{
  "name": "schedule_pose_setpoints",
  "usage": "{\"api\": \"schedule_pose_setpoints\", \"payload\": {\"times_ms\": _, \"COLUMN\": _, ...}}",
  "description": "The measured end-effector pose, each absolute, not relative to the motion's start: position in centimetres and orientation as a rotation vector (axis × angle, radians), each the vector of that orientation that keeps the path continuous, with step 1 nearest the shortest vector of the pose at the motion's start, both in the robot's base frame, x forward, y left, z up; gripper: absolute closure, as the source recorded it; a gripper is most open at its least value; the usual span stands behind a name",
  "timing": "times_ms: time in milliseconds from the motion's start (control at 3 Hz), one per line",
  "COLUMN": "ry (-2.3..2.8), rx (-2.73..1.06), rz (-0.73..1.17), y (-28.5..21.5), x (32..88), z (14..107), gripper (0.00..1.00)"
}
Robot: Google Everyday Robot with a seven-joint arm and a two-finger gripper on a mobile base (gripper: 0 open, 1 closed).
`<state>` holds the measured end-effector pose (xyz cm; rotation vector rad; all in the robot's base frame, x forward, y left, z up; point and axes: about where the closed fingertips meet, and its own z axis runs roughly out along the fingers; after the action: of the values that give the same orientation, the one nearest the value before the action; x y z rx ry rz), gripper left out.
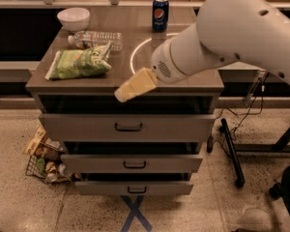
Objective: Move green jalapeno chip bag near pepsi can
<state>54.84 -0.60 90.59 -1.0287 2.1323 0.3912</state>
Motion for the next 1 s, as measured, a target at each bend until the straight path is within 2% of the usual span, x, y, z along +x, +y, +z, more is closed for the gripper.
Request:
{"api": "schedule_pose_setpoints", "payload": {"times_ms": 667, "ry": 1.946, "rx": -0.811, "rz": 0.555, "y": 5.3, "x": 61.0, "z": 91.5, "gripper": 0.0}}
{"api": "schedule_pose_setpoints", "payload": {"times_ms": 1000, "ry": 1.842, "rx": -0.823, "rz": 0.547, "y": 8.4, "x": 63.1, "z": 91.7, "gripper": 0.0}}
